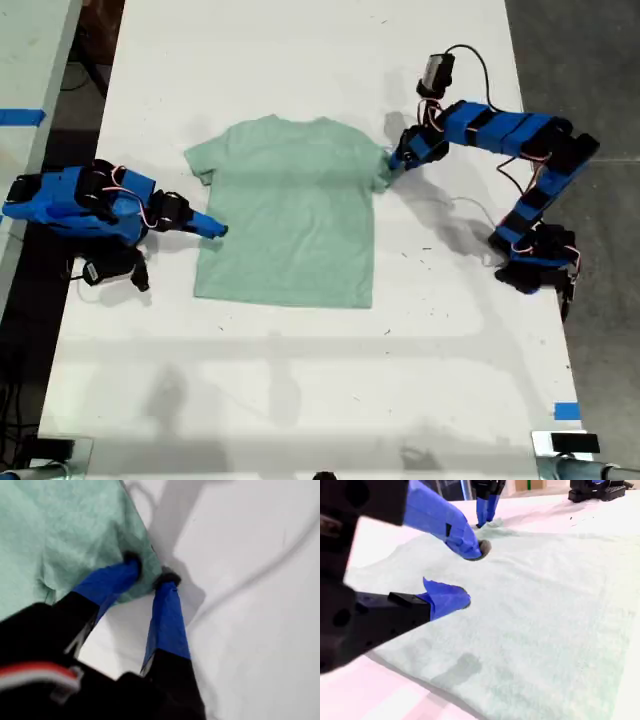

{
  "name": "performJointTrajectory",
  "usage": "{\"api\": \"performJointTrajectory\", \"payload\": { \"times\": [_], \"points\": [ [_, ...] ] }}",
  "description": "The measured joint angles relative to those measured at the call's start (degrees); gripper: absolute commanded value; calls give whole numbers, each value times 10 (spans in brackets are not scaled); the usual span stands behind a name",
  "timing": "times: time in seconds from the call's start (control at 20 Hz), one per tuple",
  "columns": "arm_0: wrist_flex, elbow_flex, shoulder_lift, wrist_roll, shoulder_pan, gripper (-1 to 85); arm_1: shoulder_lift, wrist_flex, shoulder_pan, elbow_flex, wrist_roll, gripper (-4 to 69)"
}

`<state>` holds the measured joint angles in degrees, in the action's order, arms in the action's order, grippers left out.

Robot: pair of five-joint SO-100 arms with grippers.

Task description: Fold t shirt

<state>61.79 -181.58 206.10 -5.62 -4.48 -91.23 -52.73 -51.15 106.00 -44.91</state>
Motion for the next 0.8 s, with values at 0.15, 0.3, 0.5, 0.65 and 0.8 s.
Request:
{"api": "performJointTrajectory", "payload": {
  "times": [0.15,0.3,0.5,0.65,0.8],
  "points": [
    [0,0,0,0,0,118,-6,-27,-2,-25,-5,19],
    [0,0,0,0,0,118,-18,-113,0,-134,-23,19],
    [0,0,0,0,0,118,-11,-169,107,-323,-25,19],
    [0,0,0,0,0,118,28,-129,202,-351,-10,19],
    [0,0,0,0,0,118,85,-78,281,-351,14,21]
  ]
}}
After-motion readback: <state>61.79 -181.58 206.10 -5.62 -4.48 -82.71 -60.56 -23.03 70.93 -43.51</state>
